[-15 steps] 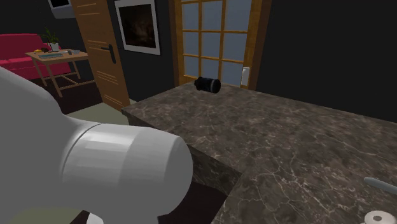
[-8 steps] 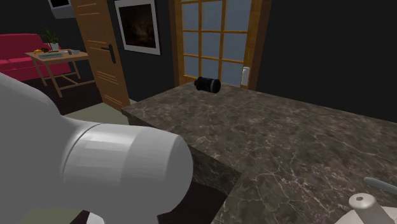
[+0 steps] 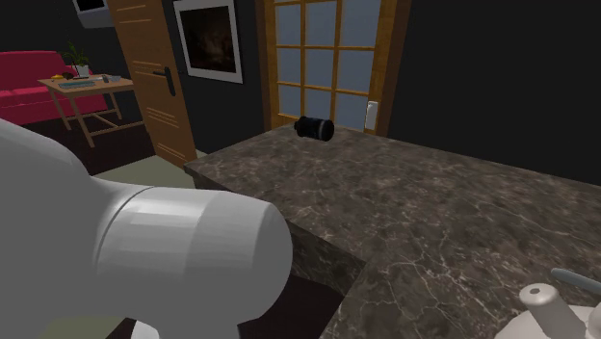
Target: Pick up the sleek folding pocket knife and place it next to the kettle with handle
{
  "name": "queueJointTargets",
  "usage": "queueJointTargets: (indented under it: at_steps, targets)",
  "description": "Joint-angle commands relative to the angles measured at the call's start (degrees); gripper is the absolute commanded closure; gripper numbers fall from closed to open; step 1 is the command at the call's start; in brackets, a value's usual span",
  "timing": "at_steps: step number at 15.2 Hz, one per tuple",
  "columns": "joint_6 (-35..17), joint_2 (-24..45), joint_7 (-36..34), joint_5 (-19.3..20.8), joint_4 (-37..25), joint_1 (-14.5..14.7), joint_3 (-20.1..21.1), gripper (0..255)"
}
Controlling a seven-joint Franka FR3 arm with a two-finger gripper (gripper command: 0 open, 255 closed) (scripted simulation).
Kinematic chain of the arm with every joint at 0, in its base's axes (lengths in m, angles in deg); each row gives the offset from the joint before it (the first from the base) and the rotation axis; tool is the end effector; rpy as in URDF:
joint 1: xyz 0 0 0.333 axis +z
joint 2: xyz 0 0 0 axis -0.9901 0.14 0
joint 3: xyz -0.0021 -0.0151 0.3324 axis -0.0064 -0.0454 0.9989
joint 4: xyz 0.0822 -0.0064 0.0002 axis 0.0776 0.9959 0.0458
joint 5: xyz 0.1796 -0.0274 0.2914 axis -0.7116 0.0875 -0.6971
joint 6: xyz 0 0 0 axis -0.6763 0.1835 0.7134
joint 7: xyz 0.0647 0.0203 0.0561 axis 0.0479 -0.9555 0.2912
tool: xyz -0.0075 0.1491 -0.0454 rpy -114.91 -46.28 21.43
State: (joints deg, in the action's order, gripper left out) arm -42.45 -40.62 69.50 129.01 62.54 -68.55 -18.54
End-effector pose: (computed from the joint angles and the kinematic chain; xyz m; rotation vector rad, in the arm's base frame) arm -0.1659 -0.5528 0.3249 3.1263 0.0949 -0.0513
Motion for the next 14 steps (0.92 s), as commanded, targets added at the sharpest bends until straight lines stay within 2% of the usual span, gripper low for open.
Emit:
queueJointTargets:
  at_steps: [1,4,5,10,14]
  targets:
    - [0.0,-0.1,-0.1,0.0,0.1,0.1,0.0,255]
    - [0.0,-0.1,-0.1,0.0,0.1,0.1,0.0,255]
    - [0.0,-0.1,-0.1,0.0,0.2,0.1,0.0,0]
    - [0.0,-0.1,-0.1,0.0,0.1,0.1,0.0,0]
    - [4.7,2.6,1.9,-3.8,-2.3,-2.2,4.6,0]
